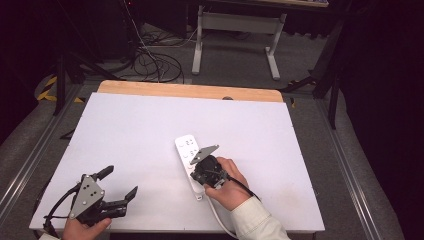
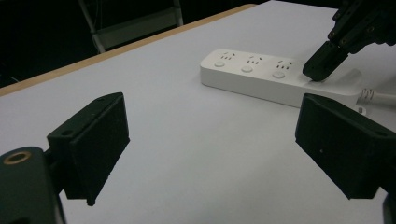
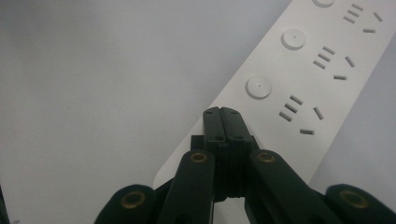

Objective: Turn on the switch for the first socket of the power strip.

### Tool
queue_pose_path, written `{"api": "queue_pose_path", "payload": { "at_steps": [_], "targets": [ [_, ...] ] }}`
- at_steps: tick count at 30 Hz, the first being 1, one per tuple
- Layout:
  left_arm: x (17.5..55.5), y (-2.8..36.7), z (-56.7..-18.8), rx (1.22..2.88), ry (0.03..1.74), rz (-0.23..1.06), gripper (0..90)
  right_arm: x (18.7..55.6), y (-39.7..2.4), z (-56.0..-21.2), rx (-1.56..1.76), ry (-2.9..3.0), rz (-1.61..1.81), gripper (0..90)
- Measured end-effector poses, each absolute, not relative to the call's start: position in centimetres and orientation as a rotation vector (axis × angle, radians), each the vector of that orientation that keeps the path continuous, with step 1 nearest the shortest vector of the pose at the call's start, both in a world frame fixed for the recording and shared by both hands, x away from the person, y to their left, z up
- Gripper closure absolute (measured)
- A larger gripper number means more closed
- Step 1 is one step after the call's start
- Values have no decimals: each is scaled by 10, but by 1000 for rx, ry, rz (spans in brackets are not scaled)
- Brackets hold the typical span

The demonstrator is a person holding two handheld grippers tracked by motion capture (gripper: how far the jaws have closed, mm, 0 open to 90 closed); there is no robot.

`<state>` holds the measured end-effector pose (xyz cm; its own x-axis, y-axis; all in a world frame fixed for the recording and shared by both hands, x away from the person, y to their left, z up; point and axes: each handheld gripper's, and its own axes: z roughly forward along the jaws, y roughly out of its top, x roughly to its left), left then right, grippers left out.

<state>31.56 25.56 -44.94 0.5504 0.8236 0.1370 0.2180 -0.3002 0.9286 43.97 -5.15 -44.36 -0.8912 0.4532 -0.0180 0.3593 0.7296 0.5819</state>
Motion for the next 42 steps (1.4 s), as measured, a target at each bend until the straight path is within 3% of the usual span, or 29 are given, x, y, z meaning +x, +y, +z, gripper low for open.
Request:
{"api": "queue_pose_path", "payload": {
  "at_steps": [32, 42],
  "targets": [
    [315, 255, -449, 1811, 859, 775, 103, 437, -52, -448, 696, 2744, 905, 900],
    [316, 256, -449, 1810, 854, 775, 103, 426, -53, -432, 665, 2665, 995, 900]
  ]
}}
